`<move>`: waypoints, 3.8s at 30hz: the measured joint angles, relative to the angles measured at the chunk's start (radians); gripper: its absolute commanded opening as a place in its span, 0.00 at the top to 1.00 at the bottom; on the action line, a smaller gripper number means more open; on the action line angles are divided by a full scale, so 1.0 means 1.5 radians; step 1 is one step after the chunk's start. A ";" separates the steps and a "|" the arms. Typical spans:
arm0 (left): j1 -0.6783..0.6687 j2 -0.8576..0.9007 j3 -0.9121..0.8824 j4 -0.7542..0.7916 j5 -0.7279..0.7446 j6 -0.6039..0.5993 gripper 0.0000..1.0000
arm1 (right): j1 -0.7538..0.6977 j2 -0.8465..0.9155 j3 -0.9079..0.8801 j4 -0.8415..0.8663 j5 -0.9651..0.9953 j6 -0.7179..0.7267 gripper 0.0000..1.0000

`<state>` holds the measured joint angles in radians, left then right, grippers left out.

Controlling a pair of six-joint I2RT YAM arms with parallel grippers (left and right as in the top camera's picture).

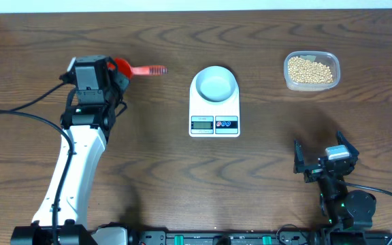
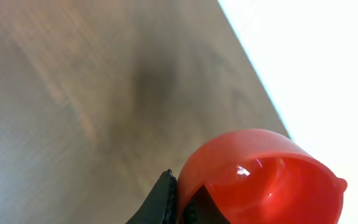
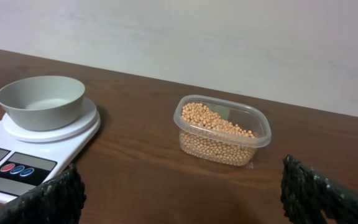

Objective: Scoop item into bowl and weigh 50g on scale
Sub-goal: 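Lift the red scoop with the left gripper and raise it, then move the open right gripper toward the scoop handle near the scale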

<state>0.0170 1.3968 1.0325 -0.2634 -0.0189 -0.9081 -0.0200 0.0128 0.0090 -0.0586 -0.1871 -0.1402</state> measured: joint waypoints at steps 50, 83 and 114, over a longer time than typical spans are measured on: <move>0.000 0.000 0.000 -0.018 0.011 0.000 0.93 | 0.000 0.379 0.134 0.236 -0.057 0.157 0.01; 0.000 0.000 0.000 -0.041 0.022 0.000 0.93 | -0.001 0.707 0.324 0.282 -0.440 0.367 0.01; 0.000 0.000 0.000 -0.063 0.159 0.105 0.93 | 0.065 0.872 0.426 0.310 -0.573 0.392 0.10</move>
<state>0.0170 1.3968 1.0325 -0.3573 0.2203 -0.7502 0.0780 1.3212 0.6483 0.4061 -1.0462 0.4480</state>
